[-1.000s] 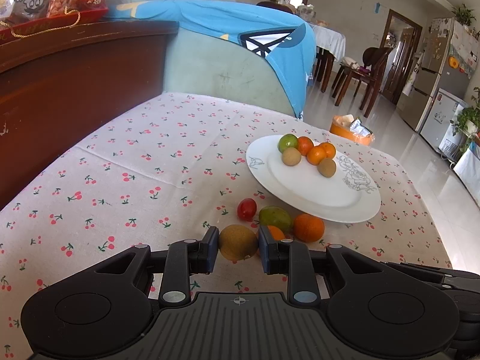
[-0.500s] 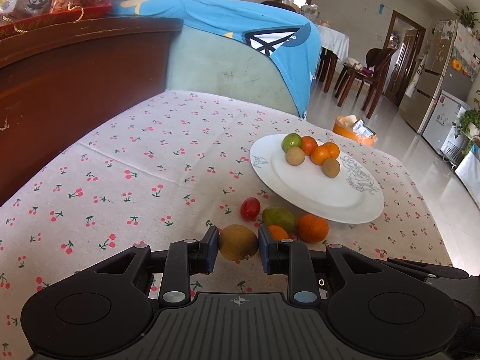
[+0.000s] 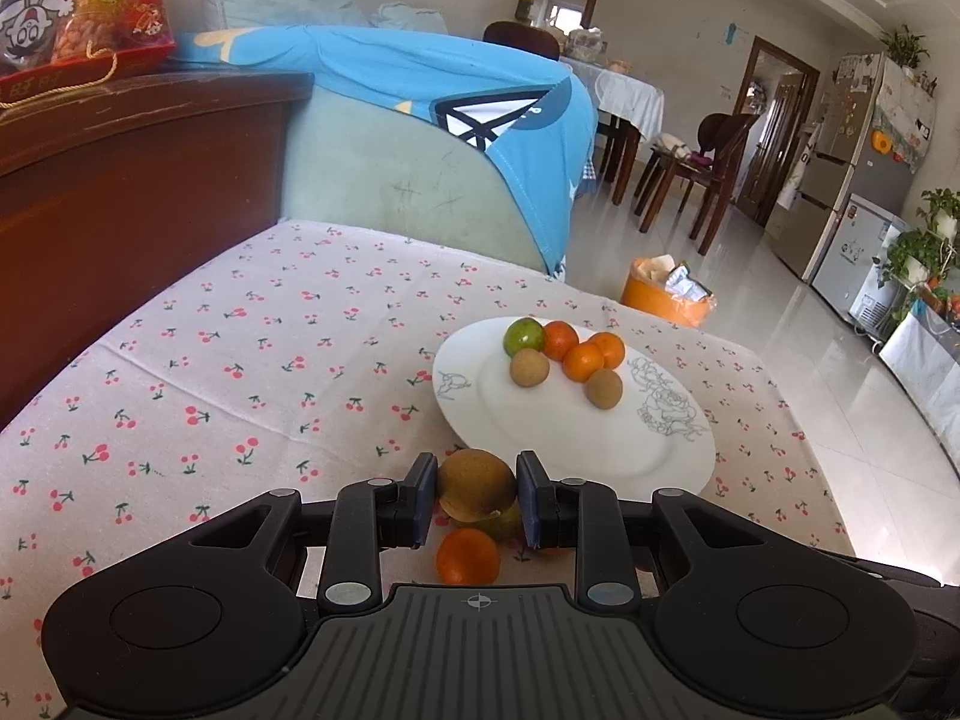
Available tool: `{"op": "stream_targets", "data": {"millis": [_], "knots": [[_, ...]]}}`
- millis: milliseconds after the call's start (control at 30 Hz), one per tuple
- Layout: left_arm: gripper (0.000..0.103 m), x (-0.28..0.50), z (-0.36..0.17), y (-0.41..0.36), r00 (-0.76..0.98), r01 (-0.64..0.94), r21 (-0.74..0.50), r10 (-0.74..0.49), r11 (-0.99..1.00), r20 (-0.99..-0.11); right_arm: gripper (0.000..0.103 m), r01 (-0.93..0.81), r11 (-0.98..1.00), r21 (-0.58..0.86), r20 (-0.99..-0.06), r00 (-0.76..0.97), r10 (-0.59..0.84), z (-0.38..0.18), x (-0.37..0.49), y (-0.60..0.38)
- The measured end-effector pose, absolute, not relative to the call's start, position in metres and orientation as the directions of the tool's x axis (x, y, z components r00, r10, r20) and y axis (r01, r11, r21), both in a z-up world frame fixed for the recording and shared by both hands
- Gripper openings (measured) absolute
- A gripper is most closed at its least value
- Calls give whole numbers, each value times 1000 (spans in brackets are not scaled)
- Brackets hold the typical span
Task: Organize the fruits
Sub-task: 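Carry the tomato and kiwi over the white plate with both grippers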
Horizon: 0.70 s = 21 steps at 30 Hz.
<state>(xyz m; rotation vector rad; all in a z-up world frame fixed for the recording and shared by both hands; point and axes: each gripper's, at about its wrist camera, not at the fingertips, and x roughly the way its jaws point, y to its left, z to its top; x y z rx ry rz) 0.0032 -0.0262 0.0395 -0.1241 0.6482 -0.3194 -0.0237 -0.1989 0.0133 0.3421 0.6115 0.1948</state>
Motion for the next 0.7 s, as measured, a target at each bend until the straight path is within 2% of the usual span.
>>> {"op": "stream_targets", "data": {"millis": [167,533,700], "knots": [[26,17,41,-42,748,283,-187,-339,941,-571,20,-28,914,405,-513,820,253,13,-14,-213],[26,42,27,-60,722,285,-213,-356,934,-594,20,23,895,446,-507,831,231,6,-1,-228],[28,45,25,-62,725,266,-210,-339,941,-599,24,31,883,468,-497,836,234,5,2,-230]]}}
